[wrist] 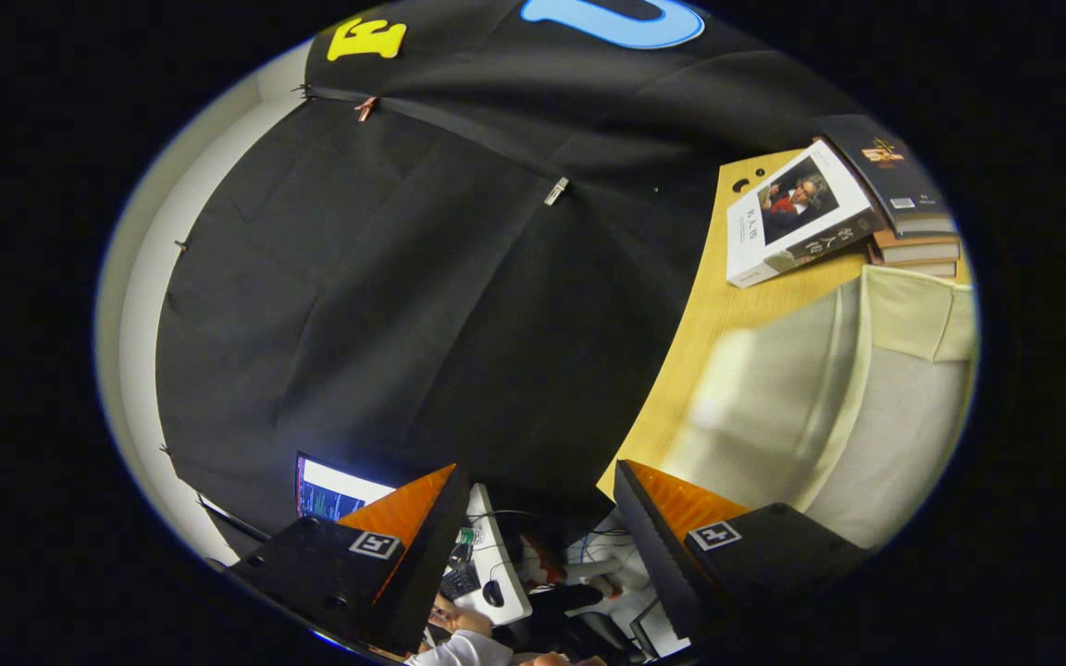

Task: Open the storage box then place both shoes into the box .Put the left shoe in first, then the right shoe, with the right side of both shoes facing outward in a uniform manner.

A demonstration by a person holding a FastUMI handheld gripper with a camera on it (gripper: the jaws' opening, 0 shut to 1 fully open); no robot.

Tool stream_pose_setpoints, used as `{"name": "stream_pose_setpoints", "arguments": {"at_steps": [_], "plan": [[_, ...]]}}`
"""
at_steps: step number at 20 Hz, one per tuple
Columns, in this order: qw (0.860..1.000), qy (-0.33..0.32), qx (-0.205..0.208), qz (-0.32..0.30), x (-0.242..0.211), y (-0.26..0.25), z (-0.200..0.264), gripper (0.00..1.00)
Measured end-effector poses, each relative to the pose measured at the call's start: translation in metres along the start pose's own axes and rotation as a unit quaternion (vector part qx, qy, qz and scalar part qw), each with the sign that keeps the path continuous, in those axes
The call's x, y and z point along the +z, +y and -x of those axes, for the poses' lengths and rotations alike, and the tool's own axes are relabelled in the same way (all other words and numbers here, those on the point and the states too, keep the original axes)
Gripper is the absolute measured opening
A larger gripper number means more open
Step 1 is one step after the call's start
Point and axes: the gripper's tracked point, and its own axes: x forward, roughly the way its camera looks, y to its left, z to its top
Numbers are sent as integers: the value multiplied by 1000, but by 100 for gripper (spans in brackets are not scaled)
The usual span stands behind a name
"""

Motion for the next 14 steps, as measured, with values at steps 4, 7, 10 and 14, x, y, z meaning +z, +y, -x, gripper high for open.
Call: {"name": "stream_pose_setpoints", "arguments": {"at_steps": [4,7,10,14], "plan": [[995,-54,-51,60,22,-22,53,97],[988,-84,-96,92,29,-47,100,97],[977,-110,-142,117,33,-73,148,97],[959,-137,-211,132,33,-115,207,98]]}}
